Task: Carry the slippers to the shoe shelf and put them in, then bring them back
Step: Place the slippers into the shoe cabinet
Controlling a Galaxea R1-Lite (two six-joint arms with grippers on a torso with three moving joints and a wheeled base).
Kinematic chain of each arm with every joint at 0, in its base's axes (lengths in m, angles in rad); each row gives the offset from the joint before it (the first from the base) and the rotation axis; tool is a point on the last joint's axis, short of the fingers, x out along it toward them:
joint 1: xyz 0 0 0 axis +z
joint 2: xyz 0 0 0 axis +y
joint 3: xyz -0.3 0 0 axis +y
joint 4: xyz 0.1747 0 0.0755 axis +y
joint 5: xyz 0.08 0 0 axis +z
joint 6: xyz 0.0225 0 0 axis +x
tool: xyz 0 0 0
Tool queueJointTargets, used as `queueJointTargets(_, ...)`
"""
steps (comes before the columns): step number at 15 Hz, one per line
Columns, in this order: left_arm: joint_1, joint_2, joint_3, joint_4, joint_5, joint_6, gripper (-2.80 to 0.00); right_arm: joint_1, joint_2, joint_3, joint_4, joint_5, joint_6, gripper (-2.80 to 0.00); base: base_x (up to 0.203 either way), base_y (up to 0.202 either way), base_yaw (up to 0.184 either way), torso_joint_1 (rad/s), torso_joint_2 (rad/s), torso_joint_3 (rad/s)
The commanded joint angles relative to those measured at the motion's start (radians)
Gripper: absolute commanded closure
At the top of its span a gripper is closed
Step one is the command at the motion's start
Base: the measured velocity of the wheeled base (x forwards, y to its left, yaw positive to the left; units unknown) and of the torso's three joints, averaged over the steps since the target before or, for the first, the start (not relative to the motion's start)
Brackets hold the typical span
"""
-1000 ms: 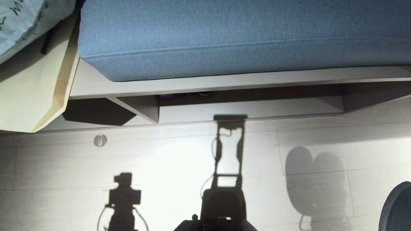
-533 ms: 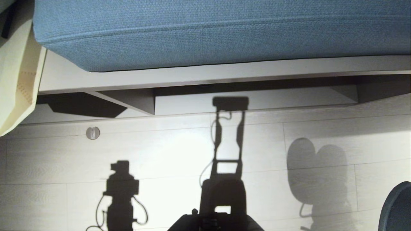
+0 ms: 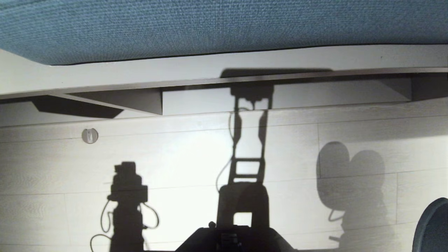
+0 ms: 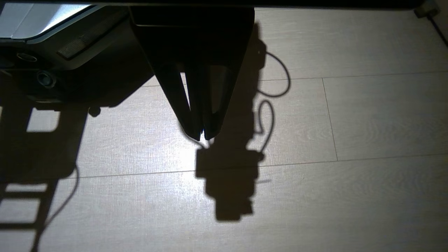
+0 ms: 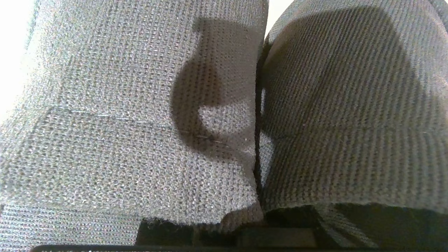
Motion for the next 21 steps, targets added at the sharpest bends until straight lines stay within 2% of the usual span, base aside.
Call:
queueJointTargets(1,0.001,0.001,0.0,0.0,0.001,0.0,0.0,0.0,0.0,0.002,0.0,0.001,0.0,0.0,0.0,0.0,0.0,0.003,0.0,-0.197)
queueJointTargets(12,0.0,0.001,0.0,0.0,0.0,0.0,0.0,0.0,0.0,0.002,0.0,0.001,0.0,0.0,0.0,0.0,0.0,0.002,0.0,-0.191)
queueJointTargets(21,0.0,-0.001,0.0,0.0,0.0,0.001,0.0,0.0,0.0,0.002,0.0,0.001,0.0,0.0,0.0,0.0,0.0,-0.001,0.0,-0.013)
